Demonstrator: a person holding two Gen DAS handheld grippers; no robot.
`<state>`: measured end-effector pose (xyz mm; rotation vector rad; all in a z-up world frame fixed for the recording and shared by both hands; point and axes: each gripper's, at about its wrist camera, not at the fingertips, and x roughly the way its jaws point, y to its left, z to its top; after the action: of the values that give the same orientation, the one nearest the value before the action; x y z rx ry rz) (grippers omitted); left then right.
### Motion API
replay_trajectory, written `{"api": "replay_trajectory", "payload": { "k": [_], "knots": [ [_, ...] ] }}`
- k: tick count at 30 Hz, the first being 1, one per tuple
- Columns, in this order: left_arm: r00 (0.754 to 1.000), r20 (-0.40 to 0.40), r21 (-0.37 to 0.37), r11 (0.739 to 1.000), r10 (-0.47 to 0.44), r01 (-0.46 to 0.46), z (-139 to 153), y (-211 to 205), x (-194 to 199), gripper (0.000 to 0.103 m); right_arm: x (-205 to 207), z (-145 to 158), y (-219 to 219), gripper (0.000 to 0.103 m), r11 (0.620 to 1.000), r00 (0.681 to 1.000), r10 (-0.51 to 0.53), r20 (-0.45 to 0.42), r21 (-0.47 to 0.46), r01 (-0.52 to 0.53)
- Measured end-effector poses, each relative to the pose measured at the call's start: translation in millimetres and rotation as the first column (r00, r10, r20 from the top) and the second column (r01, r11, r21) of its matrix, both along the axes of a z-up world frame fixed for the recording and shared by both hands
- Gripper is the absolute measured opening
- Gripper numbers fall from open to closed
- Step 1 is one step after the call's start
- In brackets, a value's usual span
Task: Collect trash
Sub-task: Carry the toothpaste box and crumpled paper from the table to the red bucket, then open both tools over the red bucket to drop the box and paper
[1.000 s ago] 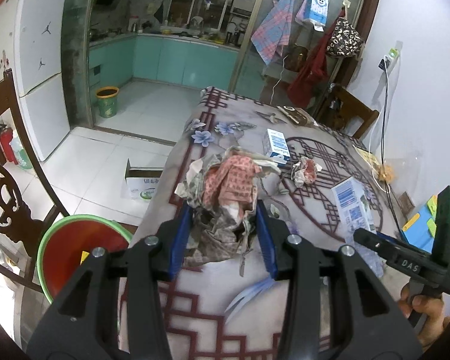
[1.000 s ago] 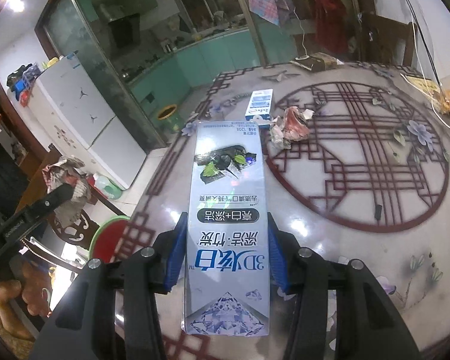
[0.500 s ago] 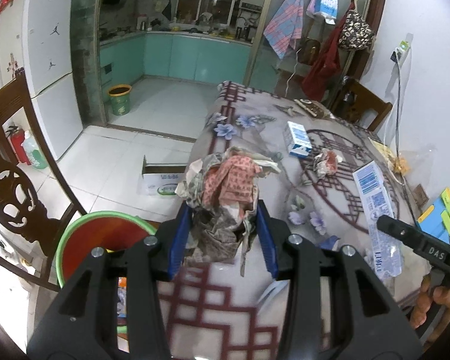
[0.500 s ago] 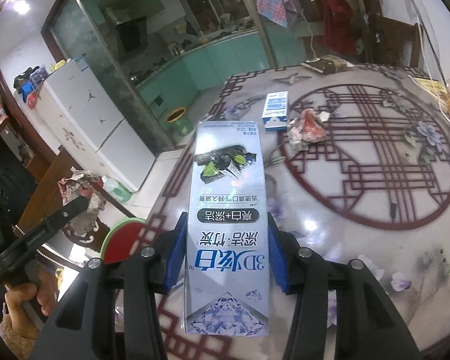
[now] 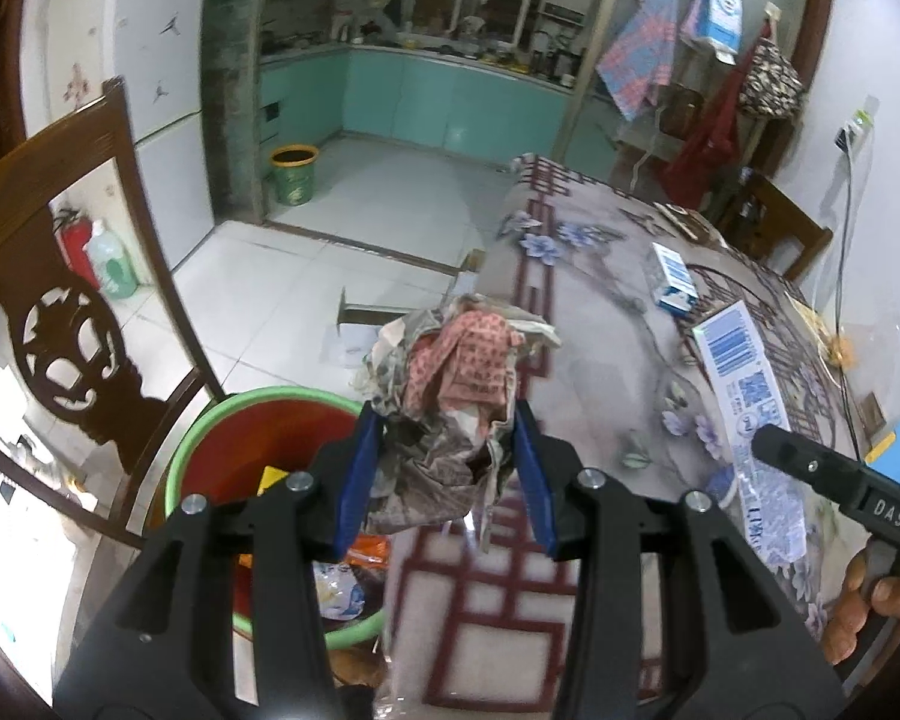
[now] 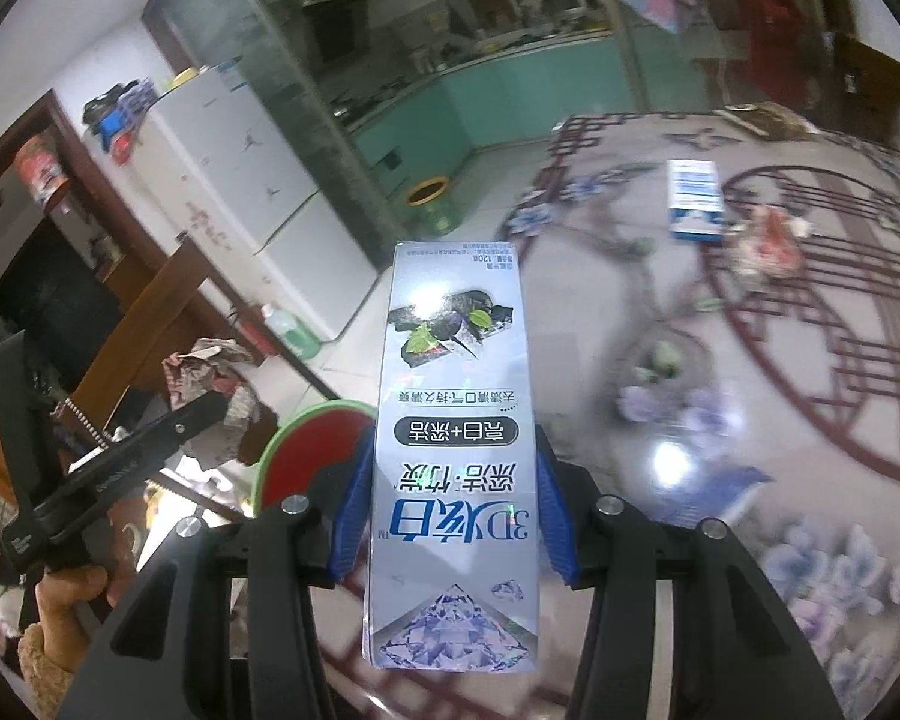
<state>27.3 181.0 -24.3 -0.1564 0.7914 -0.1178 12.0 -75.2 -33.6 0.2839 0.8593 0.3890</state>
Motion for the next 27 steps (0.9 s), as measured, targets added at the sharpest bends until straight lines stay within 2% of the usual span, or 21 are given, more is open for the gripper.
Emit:
{"api": "replay_trajectory", "payload": {
  "k": [11, 16, 19, 24, 27],
  "knots": [
    [0.995, -0.032, -0.031, 0.995, 0.094, -0.095, -7.9, 37.0, 3.1, 0.042, 26.1, -22.3, 74.3, 0.047, 0.992, 0.992, 0.118, -0.051, 0.041, -0.116],
    [0.994, -0.031, -0.046, 0.993, 0.108, -0.110, -8.2, 43.2, 1.4, 0.042, 32.1, -37.1, 103.2, 0.047, 0.984, 0.981, 0.177, -0.076, 0.001, -0.178],
    [0.992, -0.025, -0.052, 0.990, 0.127, -0.128, -7.7, 47.0, 2.0, 0.042, 36.7, -48.3, 115.6, 0.047, 0.979, 0.974, 0.202, -0.107, 0.031, -0.200],
    [0.985, -0.018, -0.124, 0.977, 0.172, -0.173, -5.2, 59.3, 2.2, 0.042, 47.3, -60.0, 136.8, 0.047, 0.971, 0.961, 0.238, -0.142, 0.075, -0.229],
    [0.981, -0.015, -0.109, 0.975, 0.192, -0.193, -4.5, 60.0, 3.5, 0.042, 50.6, -61.6, 142.8, 0.051, 0.967, 0.958, 0.245, -0.149, 0.102, -0.232]
  ]
}}
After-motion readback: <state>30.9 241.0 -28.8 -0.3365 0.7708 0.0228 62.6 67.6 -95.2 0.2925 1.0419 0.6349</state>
